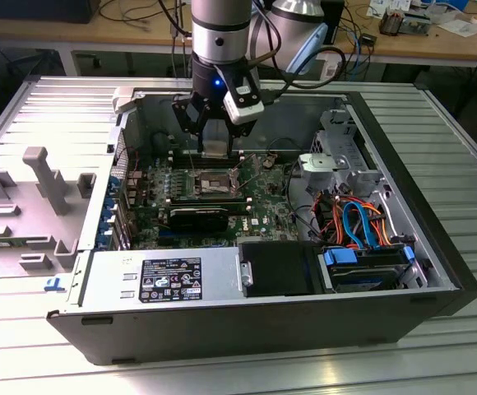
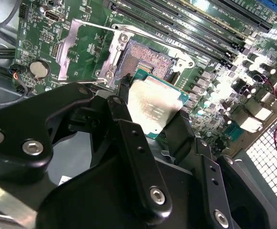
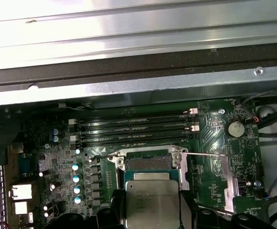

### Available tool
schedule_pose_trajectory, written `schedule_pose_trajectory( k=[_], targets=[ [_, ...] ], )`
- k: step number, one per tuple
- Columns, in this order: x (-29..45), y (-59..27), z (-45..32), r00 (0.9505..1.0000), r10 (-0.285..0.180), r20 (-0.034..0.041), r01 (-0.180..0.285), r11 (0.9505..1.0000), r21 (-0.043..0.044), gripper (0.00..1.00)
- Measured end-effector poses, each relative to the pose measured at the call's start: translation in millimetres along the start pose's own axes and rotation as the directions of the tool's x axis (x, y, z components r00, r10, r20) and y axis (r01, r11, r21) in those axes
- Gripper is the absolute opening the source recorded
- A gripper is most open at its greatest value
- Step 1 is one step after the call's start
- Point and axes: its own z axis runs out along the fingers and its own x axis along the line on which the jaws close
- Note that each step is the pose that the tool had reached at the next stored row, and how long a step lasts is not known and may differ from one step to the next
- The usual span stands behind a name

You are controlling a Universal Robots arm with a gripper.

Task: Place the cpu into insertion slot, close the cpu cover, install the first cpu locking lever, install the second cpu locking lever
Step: 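Place the cpu into insertion slot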

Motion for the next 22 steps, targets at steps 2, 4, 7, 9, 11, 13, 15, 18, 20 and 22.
schedule_pose_trajectory(
  k=[2,4,7,9,11,13,15,18,20,22],
  targets=[
    [0.0,0.0,0.1,1.0,0.006,0.0001,-0.006,1.0,-0.0001,0.55],
    [0.0,0.0,0.2,0.9999,0.011,0.0002,-0.011,0.9999,-0.0002,0.55],
    [0.0,0.0,0.3,0.9998,0.018,0.0002,-0.018,0.9998,-0.0003,0.55],
    [0.0,0.0,0.3,0.9998,0.022,0.0002,-0.022,0.9998,-0.0004,0.55],
    [0.0,0.0,0.5,0.9996,0.028,0.0003,-0.028,0.9996,-0.0005,0.55],
    [0.0,0.0,0.5,0.9994,0.034,0.0004,-0.034,0.9994,-0.0006,0.55],
    [0.0,0.0,0.6,0.9993,0.036,0.0004,-0.036,0.9993,-0.0007,0.55],
    [0.0,0.0,0.7,0.9992,0.04,0.0005,-0.04,0.9992,-0.0007,0.55],
    [0.0,0.0,0.8,0.9991,0.043,0.0005,-0.043,0.9991,-0.0007,0.55],
    [0.0,0.0,0.8,0.9989,0.047,0.0005,-0.047,0.9989,-0.0008,0.55]
  ],
)
